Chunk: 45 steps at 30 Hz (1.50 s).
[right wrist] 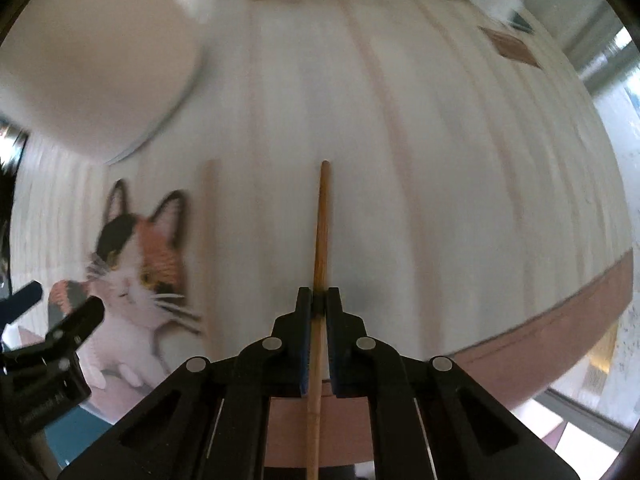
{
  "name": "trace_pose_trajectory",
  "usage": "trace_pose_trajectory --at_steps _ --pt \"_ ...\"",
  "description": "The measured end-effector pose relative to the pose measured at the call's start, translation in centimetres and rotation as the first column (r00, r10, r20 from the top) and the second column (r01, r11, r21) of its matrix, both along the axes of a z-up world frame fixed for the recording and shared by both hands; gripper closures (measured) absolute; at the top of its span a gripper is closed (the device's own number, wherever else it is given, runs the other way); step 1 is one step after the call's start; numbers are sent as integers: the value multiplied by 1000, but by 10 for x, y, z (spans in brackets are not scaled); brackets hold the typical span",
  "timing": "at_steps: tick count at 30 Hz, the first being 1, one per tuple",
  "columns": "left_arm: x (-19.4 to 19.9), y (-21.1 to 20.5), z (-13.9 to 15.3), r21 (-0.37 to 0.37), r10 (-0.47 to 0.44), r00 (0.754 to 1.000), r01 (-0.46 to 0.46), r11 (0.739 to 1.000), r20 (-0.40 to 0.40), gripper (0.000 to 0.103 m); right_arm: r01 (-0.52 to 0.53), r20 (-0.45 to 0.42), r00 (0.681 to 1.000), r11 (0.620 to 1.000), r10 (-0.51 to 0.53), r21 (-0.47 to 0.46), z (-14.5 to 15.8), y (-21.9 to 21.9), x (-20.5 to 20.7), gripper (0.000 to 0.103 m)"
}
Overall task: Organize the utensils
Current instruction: 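Lower both tools to the mat and grasp the last chopstick each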
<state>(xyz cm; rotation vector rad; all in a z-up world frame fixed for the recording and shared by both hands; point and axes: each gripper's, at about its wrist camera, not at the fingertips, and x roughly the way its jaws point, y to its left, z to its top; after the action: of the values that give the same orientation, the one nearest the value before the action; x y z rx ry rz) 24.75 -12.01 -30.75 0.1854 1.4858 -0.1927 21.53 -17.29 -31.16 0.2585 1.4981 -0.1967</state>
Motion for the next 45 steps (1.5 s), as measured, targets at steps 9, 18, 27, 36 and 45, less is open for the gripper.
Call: trace_pose_trajectory --at_steps 9,18,27,36,45 --pt "-7 -75 -14 -56 -102 993 99 994 -60 61 138 -27 990 990 -139 -14 -12 -71 -32 96" --pt "-16 -77 -14 26 -130 992 130 991 -1 99 154 -24 988 988 -154 -23 -15 -91 -34 96" --pt "-18 -6 -19 66 35 999 -35 997 -6 99 56 -1 998 996 -56 69 -14 -30 -23 96" --pt "-19 33 -26 45 115 993 -114 992 -28 98 -83 5 997 992 83 91 -15 37 -2 96" --pt "-1 65 -31 -8 161 986 -162 987 -53 98 -123 -49 991 991 126 53 -20 49 9 96"
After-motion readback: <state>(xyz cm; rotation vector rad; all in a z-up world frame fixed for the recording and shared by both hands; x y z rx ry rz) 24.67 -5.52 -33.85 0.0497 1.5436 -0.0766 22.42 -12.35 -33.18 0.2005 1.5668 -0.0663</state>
